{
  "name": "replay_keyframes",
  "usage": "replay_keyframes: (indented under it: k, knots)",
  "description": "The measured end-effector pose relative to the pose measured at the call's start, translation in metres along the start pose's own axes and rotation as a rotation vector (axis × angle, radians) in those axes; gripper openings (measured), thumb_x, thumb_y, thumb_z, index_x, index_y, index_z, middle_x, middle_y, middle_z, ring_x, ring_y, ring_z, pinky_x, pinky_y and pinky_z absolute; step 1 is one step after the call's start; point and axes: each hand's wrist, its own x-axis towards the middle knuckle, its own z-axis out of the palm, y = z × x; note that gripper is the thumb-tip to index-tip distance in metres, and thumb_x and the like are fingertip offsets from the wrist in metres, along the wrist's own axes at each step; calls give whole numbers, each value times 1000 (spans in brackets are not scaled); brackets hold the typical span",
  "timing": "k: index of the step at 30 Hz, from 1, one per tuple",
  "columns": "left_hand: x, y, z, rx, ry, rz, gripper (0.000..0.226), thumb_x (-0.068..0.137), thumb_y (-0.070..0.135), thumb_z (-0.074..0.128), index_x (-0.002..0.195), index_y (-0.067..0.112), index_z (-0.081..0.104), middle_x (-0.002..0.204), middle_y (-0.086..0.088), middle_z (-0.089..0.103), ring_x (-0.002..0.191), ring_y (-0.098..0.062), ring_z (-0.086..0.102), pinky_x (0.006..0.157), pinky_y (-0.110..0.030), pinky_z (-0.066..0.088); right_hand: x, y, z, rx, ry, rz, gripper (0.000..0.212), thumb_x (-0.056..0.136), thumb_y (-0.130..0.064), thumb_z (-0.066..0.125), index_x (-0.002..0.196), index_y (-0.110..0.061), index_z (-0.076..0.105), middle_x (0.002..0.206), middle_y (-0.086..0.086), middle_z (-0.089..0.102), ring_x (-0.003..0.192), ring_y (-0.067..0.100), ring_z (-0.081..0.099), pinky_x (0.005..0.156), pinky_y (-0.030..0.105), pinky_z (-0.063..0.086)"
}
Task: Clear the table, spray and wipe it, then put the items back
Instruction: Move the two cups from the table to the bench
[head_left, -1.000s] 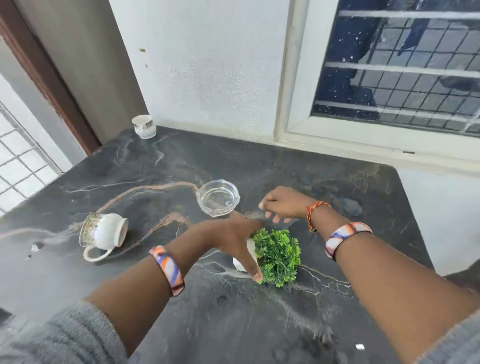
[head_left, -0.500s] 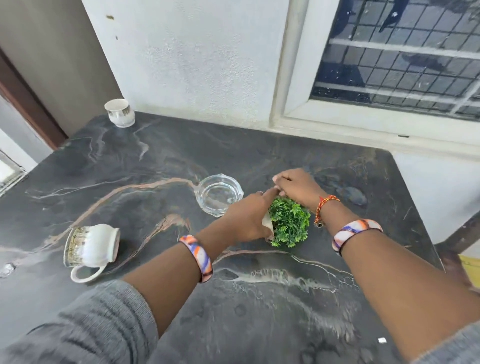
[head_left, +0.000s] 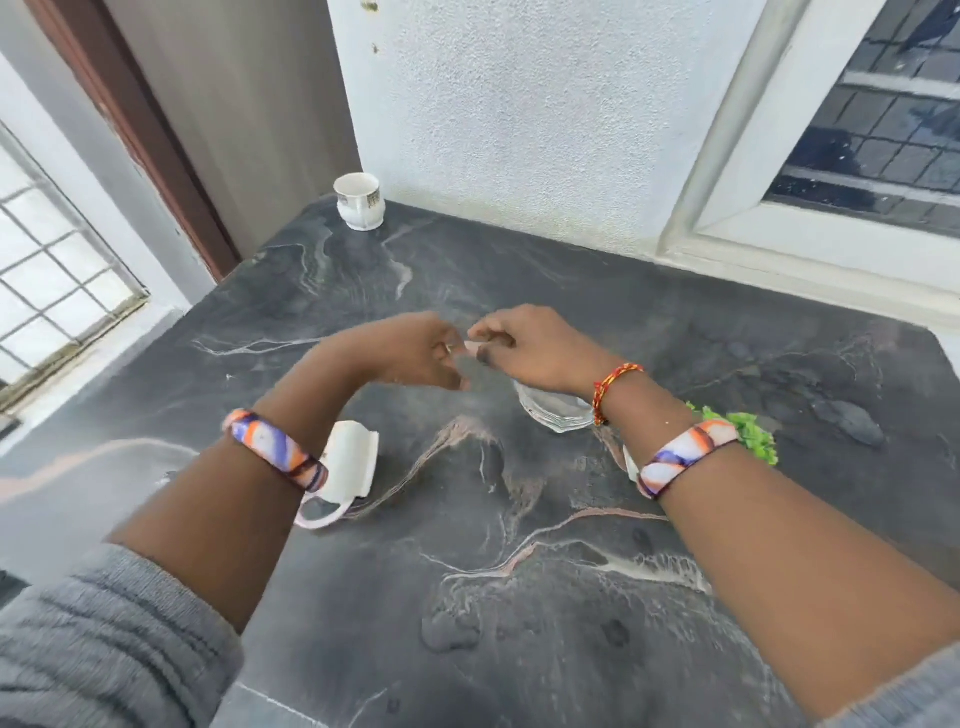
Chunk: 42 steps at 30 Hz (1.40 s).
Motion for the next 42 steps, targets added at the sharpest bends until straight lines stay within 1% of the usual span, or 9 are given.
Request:
replay_keyframes:
  k: [4, 8, 11, 15, 20, 28, 32, 38, 42]
  knots:
    - [-20, -57, -10, -30, 41, -134, 31, 80, 8, 62, 111, 4, 60, 108, -16, 66, 102, -30, 62, 87, -31, 47, 17, -44, 47, 25, -420, -116, 65, 78, -49, 65, 134, -24, 42, 119, 7, 60, 107, 22, 57, 97, 33, 43]
    - [-27, -96, -11, -182, 10, -247, 50, 75, -5, 64, 123, 2, 53, 114, -16, 63, 108, -30, 58, 98, -38, 47, 30, -75, 87, -86, -525, -221, 79, 63, -55, 76, 125, -13, 46, 117, 6, 61, 105, 24, 57, 92, 33, 46]
    - [-20, -112, -10, -279, 31, -243, 33, 80, -5, 57, 113, 0, 58, 101, -11, 63, 95, -23, 57, 83, -33, 48, 37, -80, 97, -167, -492, -271, 81, 59, -50, 80, 124, -14, 47, 122, 4, 58, 112, 22, 52, 84, 24, 40]
    - [7, -121, -16, -480, 213, -207, 19, 85, 4, 58, 104, 9, 58, 89, -7, 59, 83, -17, 53, 63, -12, 48, 43, -69, 93, -61, -407, -290, 46, 56, -34, 84, 92, -21, 58, 84, -7, 57, 80, 14, 54, 62, 24, 39]
    - [76, -132, -37, -268, 474, -217, 55, 82, 18, 63, 130, 4, 39, 123, -19, 51, 114, -32, 50, 98, -36, 39, 56, -37, 67, 357, -213, -29, 43, 61, -12, 83, 94, -21, 58, 82, -10, 61, 70, 2, 55, 63, 10, 45]
    - [183, -156, -87, -238, 579, -384, 91, 80, 52, 59, 145, 11, 12, 147, -36, 12, 138, -46, 12, 111, -50, 21, 72, -2, 46, 718, 89, 258, 53, 63, -2, 81, 107, -17, 57, 92, -7, 65, 77, 1, 61, 69, 9, 49]
    - [214, -172, -95, -213, 517, -440, 83, 77, 56, 60, 139, 10, 29, 147, -32, 20, 138, -42, 18, 112, -46, 22, 72, 9, 47, 822, 181, 326, 59, 60, -2, 82, 112, -16, 57, 103, 0, 68, 92, 11, 64, 82, 21, 51]
    - [218, -182, -87, -273, 727, -304, 39, 82, 38, 60, 91, 1, 67, 104, -23, 63, 102, -38, 57, 85, -38, 45, 76, 13, 45, 921, 267, 345, 54, 55, 0, 82, 101, -19, 61, 98, 1, 69, 90, 14, 64, 83, 28, 51]
    - [198, -159, -78, -752, 663, -62, 30, 75, 33, 72, 63, 13, 53, 69, -9, 48, 66, -18, 46, 62, -28, 34, 70, 14, 35, 1004, 309, 336, 54, 61, 7, 78, 109, -12, 60, 106, 9, 69, 96, 21, 64, 89, 36, 50]
